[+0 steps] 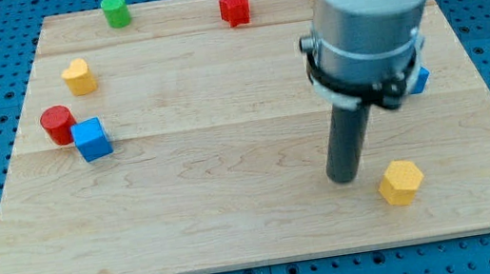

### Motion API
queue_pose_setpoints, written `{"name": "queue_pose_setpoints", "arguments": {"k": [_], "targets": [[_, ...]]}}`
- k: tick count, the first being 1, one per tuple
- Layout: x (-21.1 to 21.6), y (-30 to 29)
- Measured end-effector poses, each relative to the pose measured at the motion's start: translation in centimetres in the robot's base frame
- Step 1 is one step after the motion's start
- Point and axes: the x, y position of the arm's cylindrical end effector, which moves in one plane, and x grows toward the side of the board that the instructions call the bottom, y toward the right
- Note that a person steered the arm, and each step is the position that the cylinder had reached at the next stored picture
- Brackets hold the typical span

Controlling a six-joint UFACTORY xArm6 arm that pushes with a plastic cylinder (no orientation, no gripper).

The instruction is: Move the yellow heart towards the center

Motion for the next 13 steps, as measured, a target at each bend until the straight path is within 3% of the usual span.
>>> {"name": "queue_pose_setpoints", "arguments": {"k": [1, 2, 4, 6, 8, 9, 13], "targets": [[-1.1, 1.3], [-5.5, -6.2], [-21.5, -14.2], [-28.0, -27.8], [-27.0, -32.2], [-23.7, -31.7], [-13.2, -23.3]]}}
